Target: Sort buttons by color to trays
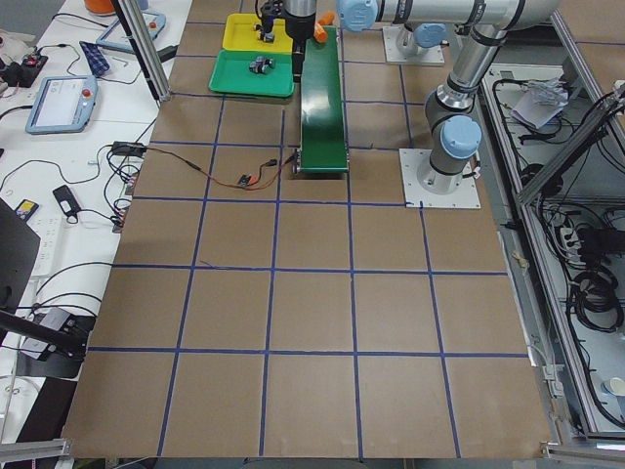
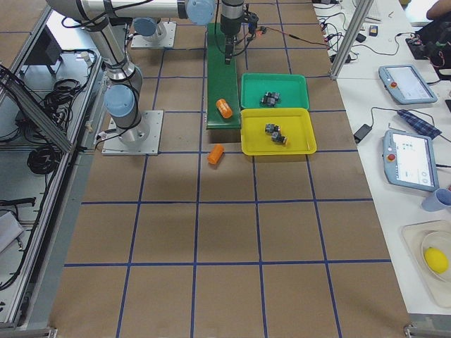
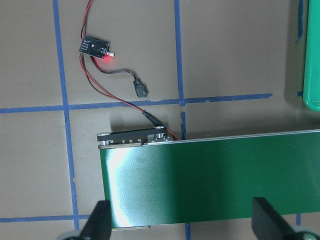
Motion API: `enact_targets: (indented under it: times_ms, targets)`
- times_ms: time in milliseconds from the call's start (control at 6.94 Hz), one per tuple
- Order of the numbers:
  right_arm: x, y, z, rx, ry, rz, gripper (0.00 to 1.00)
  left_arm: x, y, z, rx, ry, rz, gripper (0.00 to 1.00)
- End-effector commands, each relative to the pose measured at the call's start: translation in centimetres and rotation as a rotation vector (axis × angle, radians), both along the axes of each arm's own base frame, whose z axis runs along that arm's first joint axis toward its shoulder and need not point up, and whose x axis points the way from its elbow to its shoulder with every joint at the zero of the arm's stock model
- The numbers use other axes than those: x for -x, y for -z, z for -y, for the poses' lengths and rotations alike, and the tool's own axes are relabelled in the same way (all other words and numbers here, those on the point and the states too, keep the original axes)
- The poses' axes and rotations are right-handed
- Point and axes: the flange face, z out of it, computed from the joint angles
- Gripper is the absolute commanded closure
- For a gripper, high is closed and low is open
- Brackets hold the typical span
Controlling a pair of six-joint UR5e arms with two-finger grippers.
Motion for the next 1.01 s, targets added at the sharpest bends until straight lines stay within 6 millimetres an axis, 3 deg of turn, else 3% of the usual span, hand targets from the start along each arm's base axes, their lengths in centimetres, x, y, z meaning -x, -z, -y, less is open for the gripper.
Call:
enact_targets:
  times_ms: [0, 864]
  targets:
    - [-0.01, 0.0, 0.0, 0.0, 0.0, 0.001, 0.0, 0.0, 0.08, 0.04, -0.003, 0.0, -0.003, 0.0]
    - [-0.01, 0.0, 0.0, 0.0, 0.0, 0.001, 0.0, 0.13, 0.28, 0.13, -0.006, 0.003, -0.009, 0.0]
